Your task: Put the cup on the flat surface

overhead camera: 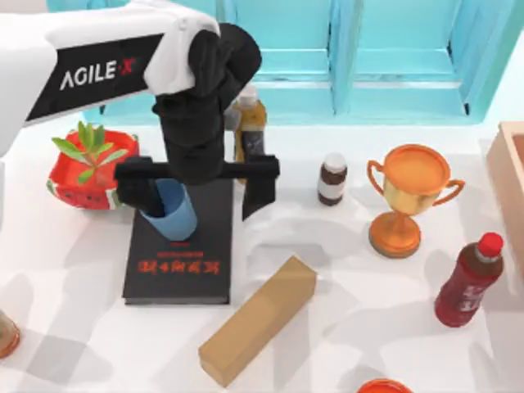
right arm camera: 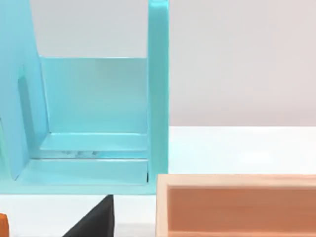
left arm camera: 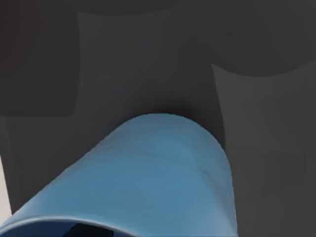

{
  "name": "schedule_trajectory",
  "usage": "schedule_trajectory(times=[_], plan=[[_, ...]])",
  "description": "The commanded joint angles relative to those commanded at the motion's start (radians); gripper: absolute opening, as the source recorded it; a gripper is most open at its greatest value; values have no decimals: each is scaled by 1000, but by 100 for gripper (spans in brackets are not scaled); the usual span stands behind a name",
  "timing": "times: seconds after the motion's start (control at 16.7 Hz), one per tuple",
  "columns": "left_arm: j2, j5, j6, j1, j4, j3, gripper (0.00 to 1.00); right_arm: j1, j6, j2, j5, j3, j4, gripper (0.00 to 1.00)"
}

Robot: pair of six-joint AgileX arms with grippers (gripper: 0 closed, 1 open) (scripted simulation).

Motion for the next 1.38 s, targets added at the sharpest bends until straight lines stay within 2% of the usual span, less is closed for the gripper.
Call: schedule_trajectory(times=[0.06, 0.84, 1.38], plan=[[0, 0, 0, 0, 0, 0, 100, 0, 0, 0, 0, 0, 0, 100], [0, 0, 0, 0, 0, 0, 2, 0, 0, 0, 0, 0, 0, 100], [-2, 0, 1, 0, 0, 0, 0, 0, 0, 0, 0, 0, 0, 100]])
